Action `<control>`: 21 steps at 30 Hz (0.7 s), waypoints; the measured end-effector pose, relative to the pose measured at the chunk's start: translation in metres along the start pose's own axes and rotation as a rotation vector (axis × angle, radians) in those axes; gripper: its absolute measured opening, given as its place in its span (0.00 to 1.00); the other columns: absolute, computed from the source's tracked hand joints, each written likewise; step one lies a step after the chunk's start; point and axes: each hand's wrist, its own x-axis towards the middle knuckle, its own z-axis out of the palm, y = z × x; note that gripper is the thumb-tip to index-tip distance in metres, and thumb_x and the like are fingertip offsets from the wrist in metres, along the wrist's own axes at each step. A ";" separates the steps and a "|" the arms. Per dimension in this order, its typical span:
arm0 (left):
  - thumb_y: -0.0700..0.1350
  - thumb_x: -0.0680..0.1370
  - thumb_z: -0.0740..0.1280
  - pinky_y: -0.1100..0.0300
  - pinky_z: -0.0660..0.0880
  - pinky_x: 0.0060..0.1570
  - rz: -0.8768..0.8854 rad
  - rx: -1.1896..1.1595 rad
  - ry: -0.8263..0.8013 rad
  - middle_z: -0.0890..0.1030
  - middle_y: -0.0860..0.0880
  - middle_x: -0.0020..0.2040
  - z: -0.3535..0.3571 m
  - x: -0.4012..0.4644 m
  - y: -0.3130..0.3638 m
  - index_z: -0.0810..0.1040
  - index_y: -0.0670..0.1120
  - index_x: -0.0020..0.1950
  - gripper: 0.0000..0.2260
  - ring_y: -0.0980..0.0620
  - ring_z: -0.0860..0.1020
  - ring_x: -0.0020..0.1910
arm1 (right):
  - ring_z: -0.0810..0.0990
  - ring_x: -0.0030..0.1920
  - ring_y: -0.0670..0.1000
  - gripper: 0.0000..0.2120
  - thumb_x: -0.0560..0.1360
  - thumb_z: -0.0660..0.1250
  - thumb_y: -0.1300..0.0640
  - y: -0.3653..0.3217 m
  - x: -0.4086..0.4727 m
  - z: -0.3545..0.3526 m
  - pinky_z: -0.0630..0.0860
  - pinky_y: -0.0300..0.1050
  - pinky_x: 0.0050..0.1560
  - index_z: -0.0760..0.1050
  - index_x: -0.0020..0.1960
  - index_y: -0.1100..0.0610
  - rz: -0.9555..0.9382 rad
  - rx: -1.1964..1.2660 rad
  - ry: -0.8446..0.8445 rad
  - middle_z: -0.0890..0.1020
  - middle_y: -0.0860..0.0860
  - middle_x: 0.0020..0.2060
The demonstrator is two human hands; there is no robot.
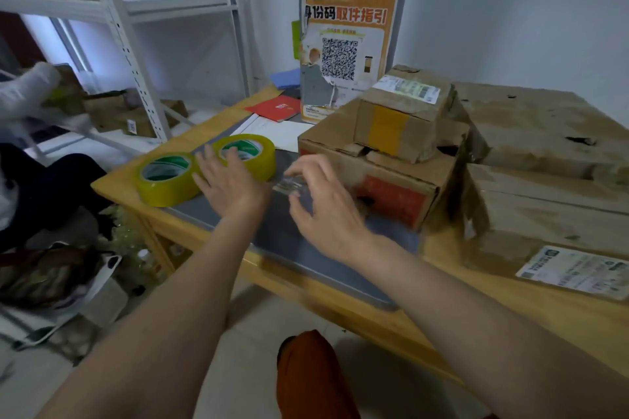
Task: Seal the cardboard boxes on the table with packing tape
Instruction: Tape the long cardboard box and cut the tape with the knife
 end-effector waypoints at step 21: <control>0.44 0.76 0.68 0.29 0.61 0.68 0.557 -0.480 0.485 0.79 0.38 0.46 -0.003 -0.069 0.009 0.78 0.38 0.47 0.09 0.41 0.74 0.53 | 0.77 0.50 0.41 0.16 0.79 0.65 0.51 0.000 -0.016 -0.008 0.75 0.41 0.53 0.67 0.63 0.55 0.367 0.443 0.058 0.76 0.45 0.53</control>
